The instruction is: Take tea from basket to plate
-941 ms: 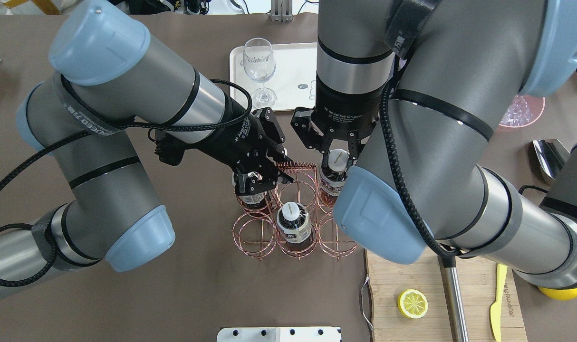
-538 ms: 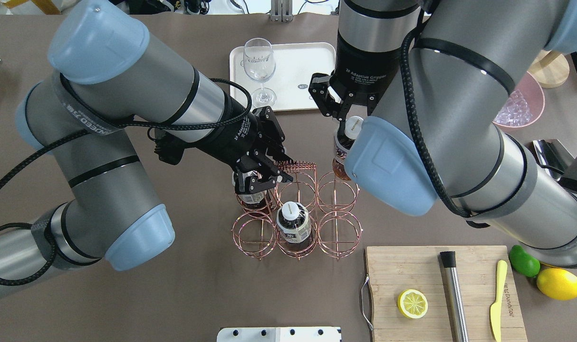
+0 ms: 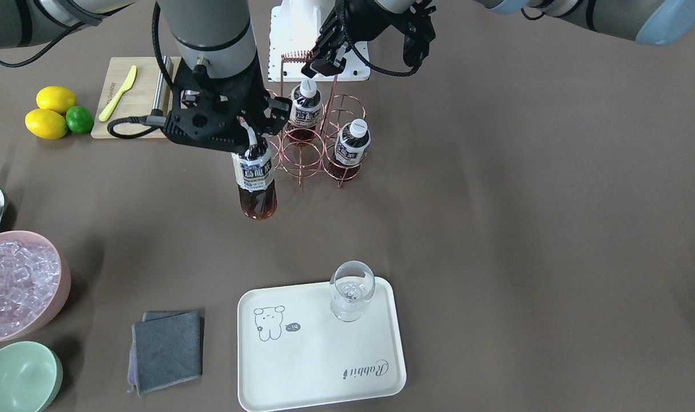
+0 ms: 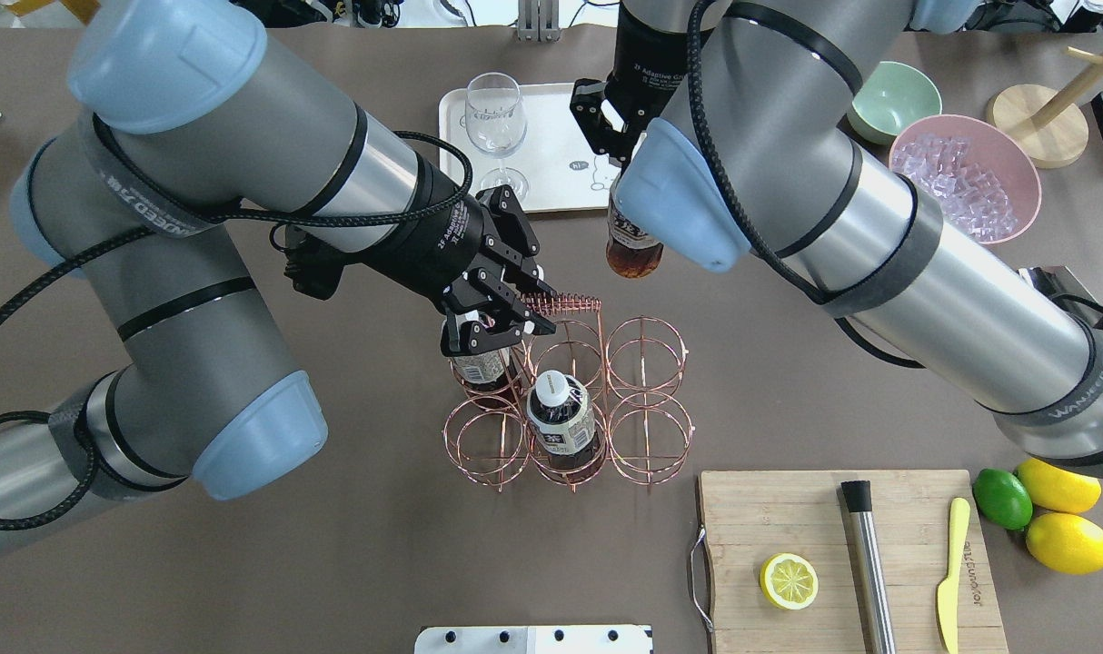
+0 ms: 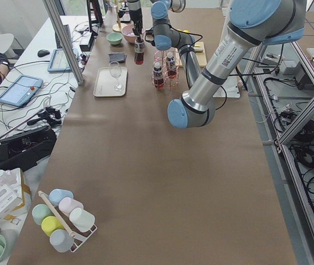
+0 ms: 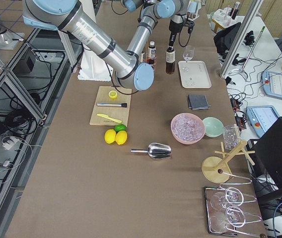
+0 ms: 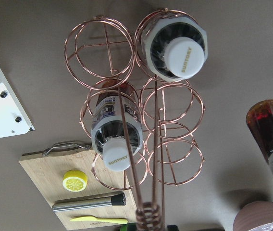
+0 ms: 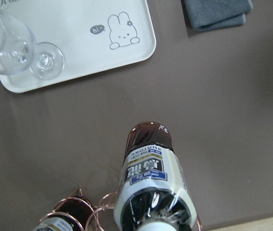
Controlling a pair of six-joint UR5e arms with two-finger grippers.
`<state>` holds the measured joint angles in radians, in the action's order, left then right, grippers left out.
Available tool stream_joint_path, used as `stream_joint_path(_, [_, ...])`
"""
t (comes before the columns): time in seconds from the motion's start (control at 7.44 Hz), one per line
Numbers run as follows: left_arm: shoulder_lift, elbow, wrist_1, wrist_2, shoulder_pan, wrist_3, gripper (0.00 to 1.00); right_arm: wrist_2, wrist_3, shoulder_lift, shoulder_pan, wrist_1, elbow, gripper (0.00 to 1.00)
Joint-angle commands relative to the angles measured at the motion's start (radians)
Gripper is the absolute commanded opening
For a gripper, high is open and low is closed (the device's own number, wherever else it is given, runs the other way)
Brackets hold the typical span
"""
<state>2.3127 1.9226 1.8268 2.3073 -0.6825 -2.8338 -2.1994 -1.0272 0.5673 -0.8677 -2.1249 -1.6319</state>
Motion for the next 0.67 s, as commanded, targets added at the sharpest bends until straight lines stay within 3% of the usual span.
stream_joint_path(0.0, [0.013,0.003,-0.006,0.032,-0.028,-0.004,0.0,-0.016,0.001,-0.009,-0.022,0.286,0.227,0.0])
stream_joint_path(0.4, [0.007,0.012,-0.006,0.088,-0.083,-0.003,0.0,-0.006,0.065,-0.083,-0.048,0.449,0.456,0.0])
stream_joint_path(0.54, [0.001,0.016,-0.006,0.127,-0.122,-0.001,0.0,-0.003,0.085,-0.092,-0.056,0.457,0.481,0.0])
